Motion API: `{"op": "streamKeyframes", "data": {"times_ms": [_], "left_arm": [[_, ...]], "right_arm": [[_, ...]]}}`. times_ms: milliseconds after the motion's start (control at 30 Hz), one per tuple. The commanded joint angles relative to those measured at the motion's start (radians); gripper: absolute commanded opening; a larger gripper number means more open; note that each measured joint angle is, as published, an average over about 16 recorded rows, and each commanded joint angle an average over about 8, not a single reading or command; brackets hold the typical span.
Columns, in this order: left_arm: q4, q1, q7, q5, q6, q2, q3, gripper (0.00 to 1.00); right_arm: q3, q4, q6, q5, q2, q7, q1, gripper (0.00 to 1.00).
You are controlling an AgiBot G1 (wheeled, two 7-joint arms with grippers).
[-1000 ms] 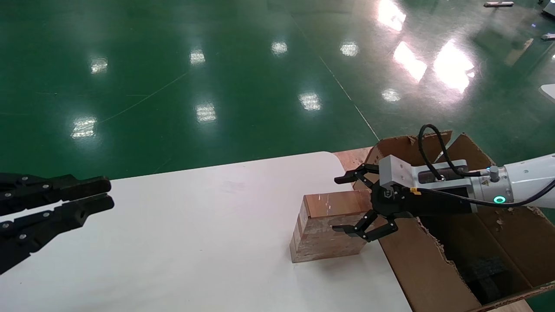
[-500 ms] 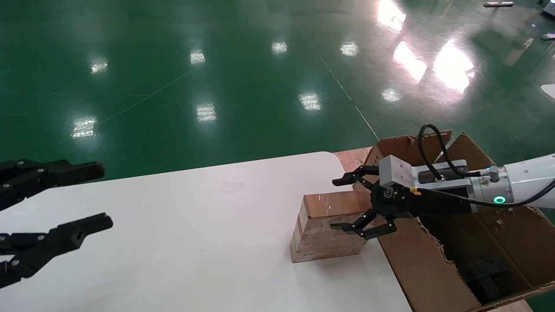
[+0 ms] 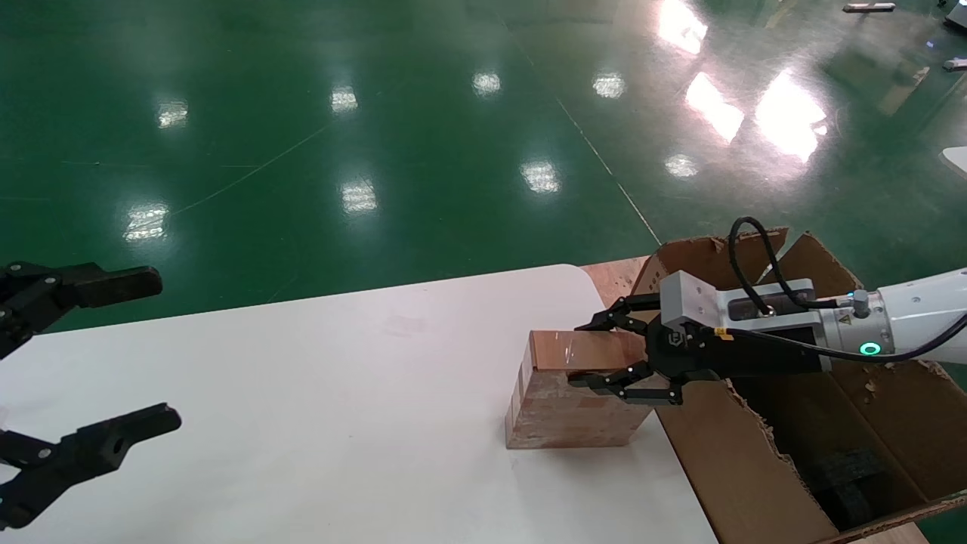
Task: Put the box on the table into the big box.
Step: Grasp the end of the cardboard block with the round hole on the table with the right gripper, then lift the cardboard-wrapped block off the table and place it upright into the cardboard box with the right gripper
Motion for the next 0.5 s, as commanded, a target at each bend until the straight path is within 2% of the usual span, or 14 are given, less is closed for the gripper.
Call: {"op": "streamKeyframes", "data": {"times_ms": [33, 167, 267, 500], "left_arm": [[0.0, 0.0, 0.0, 0.0, 0.0, 0.0, 0.0, 1.0], [0.0, 0.0, 0.0, 0.0, 0.0, 0.0, 0.0, 1.0], [0.0, 0.0, 0.0, 0.0, 0.0, 0.0, 0.0, 1.0], [0.0, 0.0, 0.0, 0.0, 0.0, 0.0, 0.0, 1.0]], "right_arm": [[0.0, -0.001, 0.001, -0.002, -0.001, -0.002, 0.0, 0.0], [-0.002, 0.018, 0.004, 0.009, 0.006, 0.018, 0.002, 0.0], [-0.002, 0.061, 0.002, 0.031, 0.026, 0.067, 0.014, 0.0], [0.024, 0.232, 0.027, 0.132, 0.135, 0.311, 0.086, 0.0]]}}
